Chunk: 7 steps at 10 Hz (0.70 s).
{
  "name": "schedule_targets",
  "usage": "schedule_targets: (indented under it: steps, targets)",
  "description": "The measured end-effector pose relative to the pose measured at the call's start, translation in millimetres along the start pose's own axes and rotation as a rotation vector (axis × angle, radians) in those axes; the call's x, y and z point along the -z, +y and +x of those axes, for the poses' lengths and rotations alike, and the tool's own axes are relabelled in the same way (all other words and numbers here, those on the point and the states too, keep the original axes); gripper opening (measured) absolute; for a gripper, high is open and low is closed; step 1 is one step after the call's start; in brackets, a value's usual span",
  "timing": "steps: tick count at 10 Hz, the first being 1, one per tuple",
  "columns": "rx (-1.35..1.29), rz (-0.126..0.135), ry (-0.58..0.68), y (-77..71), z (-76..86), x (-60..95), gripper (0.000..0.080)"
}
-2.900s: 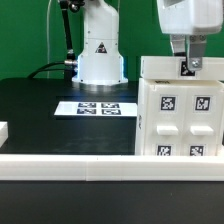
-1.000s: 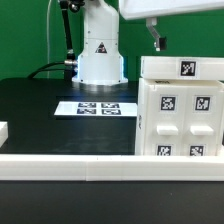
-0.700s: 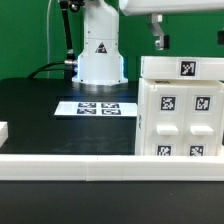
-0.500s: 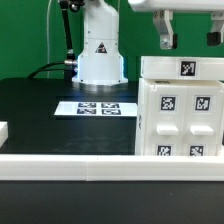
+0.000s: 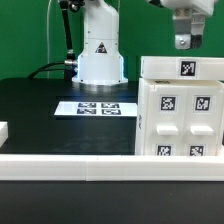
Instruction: Assemble cabinet
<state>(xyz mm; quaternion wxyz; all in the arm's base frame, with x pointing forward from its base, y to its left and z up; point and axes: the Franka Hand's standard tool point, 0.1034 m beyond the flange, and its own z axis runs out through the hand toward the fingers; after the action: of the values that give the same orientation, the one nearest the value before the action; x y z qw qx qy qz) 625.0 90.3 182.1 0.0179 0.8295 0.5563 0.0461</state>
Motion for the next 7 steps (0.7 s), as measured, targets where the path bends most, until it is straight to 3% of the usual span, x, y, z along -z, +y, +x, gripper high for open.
schedule_targets:
  steps: [3,7]
  targets:
    - [0.331,-0.006,-0.017,-2.1,-6.2,-8.7,0.0797]
    - [0.320,0.006,-0.022,-8.9,-13.7,-20.3,0.0797]
